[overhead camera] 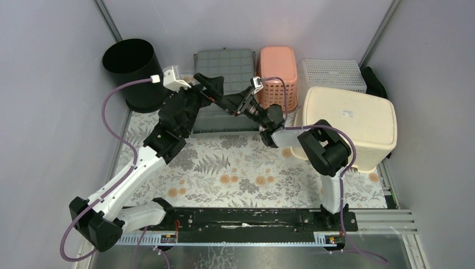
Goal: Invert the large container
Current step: Move the container to the center of the board.
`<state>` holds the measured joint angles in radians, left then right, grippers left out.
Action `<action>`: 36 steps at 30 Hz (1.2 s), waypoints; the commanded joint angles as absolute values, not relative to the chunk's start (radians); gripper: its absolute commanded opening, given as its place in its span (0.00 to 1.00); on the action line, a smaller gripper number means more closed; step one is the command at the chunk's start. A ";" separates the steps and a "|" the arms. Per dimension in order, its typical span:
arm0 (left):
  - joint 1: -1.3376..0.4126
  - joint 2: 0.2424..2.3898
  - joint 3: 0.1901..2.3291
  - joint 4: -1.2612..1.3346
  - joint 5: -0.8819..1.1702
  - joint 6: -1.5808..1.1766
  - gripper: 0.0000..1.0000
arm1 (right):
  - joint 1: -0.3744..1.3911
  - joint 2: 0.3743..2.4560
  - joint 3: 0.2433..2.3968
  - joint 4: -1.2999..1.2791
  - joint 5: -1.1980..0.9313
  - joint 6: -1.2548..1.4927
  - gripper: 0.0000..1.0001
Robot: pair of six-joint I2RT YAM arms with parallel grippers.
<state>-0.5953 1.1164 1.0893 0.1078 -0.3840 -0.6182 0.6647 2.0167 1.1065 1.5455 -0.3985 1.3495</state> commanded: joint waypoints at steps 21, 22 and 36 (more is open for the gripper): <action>-0.229 1.568 1.778 -0.298 -0.262 -0.505 1.00 | 0.663 1.580 1.341 0.112 -0.487 0.564 0.99; -0.164 1.622 1.853 -0.348 -0.157 -0.520 1.00 | 0.663 1.563 1.343 0.068 -0.479 0.544 0.99; -0.049 1.955 2.196 -0.502 -0.489 -0.303 1.00 | 0.664 1.403 1.314 -0.228 -0.400 0.370 0.99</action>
